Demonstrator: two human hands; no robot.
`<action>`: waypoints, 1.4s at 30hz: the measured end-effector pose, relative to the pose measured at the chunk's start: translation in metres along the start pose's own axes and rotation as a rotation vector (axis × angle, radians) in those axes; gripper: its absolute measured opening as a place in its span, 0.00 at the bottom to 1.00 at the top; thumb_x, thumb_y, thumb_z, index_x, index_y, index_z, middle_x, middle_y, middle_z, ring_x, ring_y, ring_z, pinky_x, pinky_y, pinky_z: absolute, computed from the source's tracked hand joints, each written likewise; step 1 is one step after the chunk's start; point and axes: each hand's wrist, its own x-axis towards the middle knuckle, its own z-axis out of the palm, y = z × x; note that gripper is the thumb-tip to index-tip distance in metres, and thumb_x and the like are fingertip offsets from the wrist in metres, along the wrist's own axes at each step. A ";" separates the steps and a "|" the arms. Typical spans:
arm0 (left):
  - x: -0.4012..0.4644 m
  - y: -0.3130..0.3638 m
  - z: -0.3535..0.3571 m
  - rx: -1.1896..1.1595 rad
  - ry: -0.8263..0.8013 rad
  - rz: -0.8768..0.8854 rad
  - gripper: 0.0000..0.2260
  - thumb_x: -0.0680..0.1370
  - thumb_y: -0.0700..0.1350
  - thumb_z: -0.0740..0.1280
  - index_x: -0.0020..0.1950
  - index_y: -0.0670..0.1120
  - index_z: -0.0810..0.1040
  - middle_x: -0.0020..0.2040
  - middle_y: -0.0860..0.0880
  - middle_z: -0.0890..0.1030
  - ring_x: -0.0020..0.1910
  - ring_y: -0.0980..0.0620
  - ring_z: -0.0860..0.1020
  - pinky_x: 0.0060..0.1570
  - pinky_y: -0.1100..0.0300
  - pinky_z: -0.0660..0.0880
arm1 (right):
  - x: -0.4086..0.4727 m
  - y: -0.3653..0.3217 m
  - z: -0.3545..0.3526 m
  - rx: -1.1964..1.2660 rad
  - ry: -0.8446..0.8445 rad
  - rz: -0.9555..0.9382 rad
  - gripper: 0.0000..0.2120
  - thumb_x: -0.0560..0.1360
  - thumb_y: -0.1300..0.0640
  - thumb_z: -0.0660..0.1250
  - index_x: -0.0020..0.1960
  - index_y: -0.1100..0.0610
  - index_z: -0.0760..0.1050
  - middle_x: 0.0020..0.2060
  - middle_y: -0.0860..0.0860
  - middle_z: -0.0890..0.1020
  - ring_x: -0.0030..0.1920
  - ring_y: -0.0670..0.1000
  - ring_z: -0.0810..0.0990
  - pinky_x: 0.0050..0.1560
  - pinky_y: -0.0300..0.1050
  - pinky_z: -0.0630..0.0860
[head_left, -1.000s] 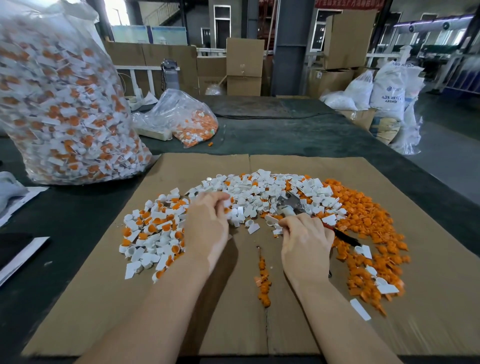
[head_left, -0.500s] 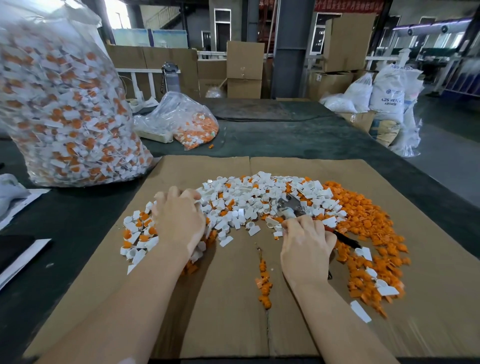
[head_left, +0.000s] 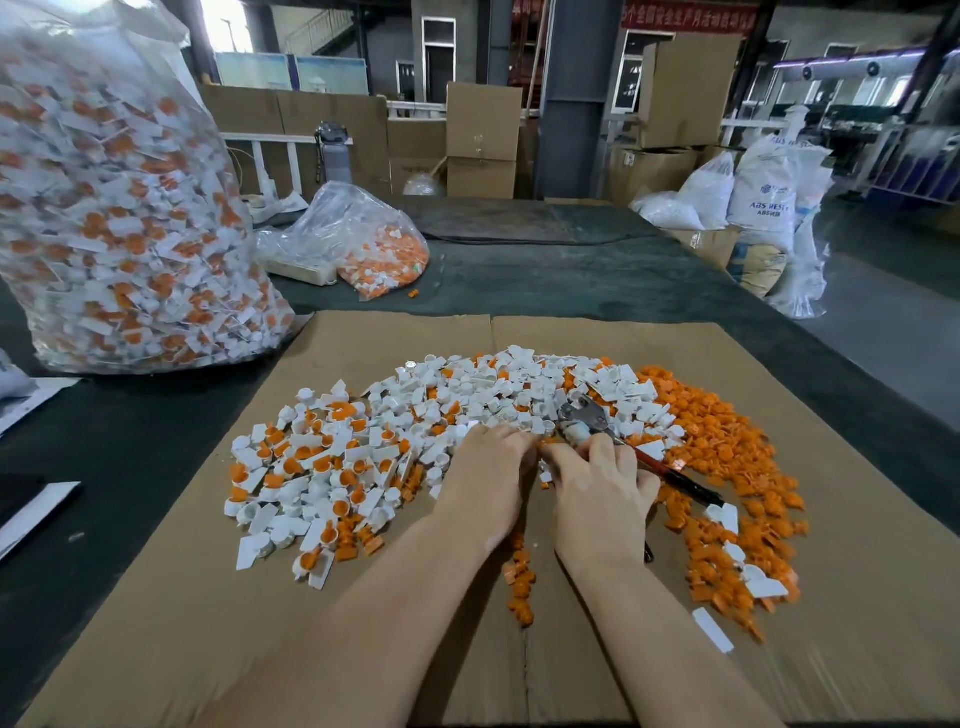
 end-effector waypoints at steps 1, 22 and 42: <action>0.001 0.000 0.002 -0.007 0.018 -0.014 0.14 0.80 0.40 0.59 0.64 0.50 0.76 0.60 0.51 0.77 0.58 0.50 0.70 0.59 0.60 0.66 | 0.000 0.001 0.000 0.007 -0.003 -0.007 0.19 0.77 0.61 0.57 0.63 0.43 0.69 0.56 0.49 0.68 0.57 0.52 0.64 0.56 0.49 0.57; -0.017 -0.007 -0.001 -0.233 0.135 -0.162 0.11 0.79 0.46 0.64 0.59 0.48 0.80 0.54 0.52 0.79 0.50 0.58 0.72 0.49 0.70 0.63 | 0.019 -0.008 -0.010 -0.078 -0.156 -0.155 0.19 0.74 0.62 0.62 0.64 0.52 0.67 0.62 0.50 0.72 0.63 0.54 0.65 0.65 0.55 0.55; -0.021 -0.009 -0.006 -0.381 0.068 -0.246 0.14 0.77 0.47 0.67 0.63 0.52 0.76 0.55 0.52 0.78 0.54 0.54 0.74 0.54 0.64 0.69 | 0.021 -0.006 -0.012 0.136 -0.034 -0.234 0.21 0.77 0.64 0.61 0.69 0.53 0.67 0.59 0.51 0.72 0.59 0.51 0.69 0.60 0.44 0.64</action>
